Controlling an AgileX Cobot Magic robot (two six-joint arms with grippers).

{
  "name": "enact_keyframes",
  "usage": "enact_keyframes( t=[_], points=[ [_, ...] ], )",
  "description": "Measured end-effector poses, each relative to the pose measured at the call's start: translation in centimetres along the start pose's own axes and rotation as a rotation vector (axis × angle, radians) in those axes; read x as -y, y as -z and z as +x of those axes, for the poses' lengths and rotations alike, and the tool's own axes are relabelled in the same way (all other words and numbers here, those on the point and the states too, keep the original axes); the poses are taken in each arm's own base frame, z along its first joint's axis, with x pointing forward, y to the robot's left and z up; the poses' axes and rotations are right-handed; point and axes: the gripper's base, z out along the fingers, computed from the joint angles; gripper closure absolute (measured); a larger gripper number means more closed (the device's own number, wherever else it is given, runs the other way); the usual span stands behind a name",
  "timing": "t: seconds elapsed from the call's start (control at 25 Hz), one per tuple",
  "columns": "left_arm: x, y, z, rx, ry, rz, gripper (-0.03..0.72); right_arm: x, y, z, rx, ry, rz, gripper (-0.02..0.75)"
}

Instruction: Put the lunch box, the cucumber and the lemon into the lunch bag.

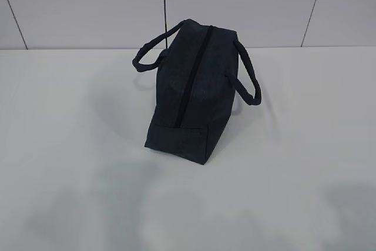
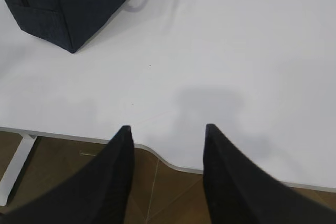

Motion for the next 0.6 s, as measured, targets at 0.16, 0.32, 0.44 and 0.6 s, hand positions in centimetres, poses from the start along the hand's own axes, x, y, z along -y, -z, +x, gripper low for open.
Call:
enact_keyframes(
  t=[0.16, 0.32, 0.44, 0.6],
  points=[
    [0.11, 0.23, 0.12, -0.001, 0.073, -0.135, 0.412, 0.00, 0.00, 0.00, 0.000, 0.000, 0.000, 0.402],
    [0.12, 0.25, 0.14, -0.001, 0.082, -0.152, 0.428, 0.00, 0.00, 0.00, 0.000, 0.000, 0.000, 0.402],
    [0.12, 0.25, 0.14, -0.001, 0.082, -0.152, 0.433, 0.00, 0.00, 0.00, 0.000, 0.000, 0.000, 0.402],
    [0.12, 0.25, 0.14, -0.001, 0.082, -0.152, 0.435, 0.00, 0.00, 0.00, 0.000, 0.000, 0.000, 0.402]
  ],
)
